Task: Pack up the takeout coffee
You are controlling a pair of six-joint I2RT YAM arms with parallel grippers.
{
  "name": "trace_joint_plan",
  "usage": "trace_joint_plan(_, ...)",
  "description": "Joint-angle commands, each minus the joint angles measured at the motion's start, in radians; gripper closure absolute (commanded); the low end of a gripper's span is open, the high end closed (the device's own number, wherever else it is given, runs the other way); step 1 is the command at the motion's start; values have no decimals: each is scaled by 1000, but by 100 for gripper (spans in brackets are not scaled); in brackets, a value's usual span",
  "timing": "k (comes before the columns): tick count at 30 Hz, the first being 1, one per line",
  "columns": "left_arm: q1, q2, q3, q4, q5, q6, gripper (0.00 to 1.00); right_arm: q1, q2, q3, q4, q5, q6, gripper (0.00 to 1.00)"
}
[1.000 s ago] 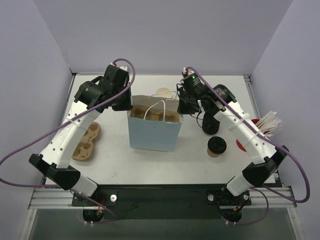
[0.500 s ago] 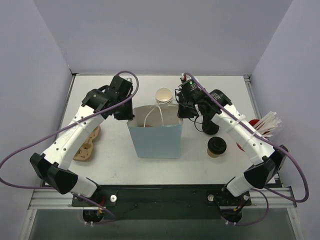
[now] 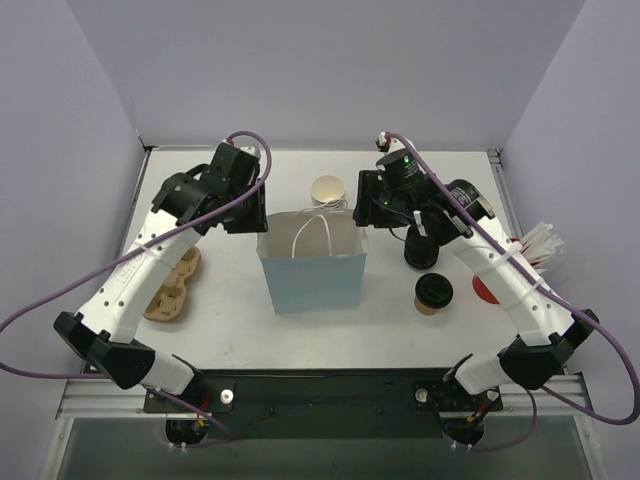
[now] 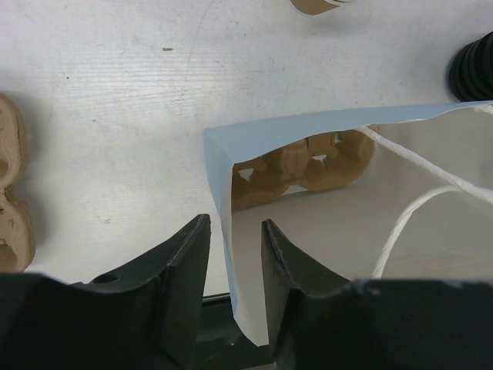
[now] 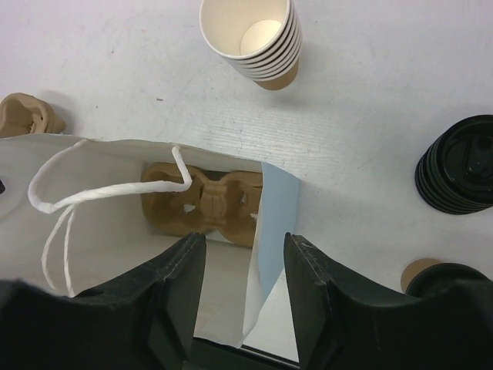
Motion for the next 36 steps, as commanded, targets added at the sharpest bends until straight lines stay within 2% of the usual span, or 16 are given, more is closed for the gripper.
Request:
trace_joint_plan(1, -4, 11, 34, -21, -35, 30, 57, -4, -42, 41, -26, 41, -46, 55)
trace_joint_plan(8, -5, 37, 13, 2, -36, 53, 57, -2, -60, 15, -28, 51, -68, 55)
trace_joint_plan(10, -5, 41, 24, 16, -20, 53, 70, -2, -72, 7, -28, 41, -71, 55)
trace_joint_plan(12, -5, 47, 53, 20, -16, 53, 91, -4, -83, 4, -26, 41, -81, 55)
trace_joint_plan(15, -4, 47, 56, 57, -5, 60, 100, -16, -103, -7, -31, 29, -72, 57)
trace_joint_plan(23, -2, 47, 63, 71, -8, 68, 100, -41, -169, -25, -55, 6, -112, 58)
trace_joint_plan(30, 24, 60, 74, 22, -87, 40, 100, -47, -206, -50, -52, -28, -105, 57)
trace_joint_plan(36, 32, 43, 82, 16, -91, 45, 99, -48, -264, -111, -54, 18, -82, 56)
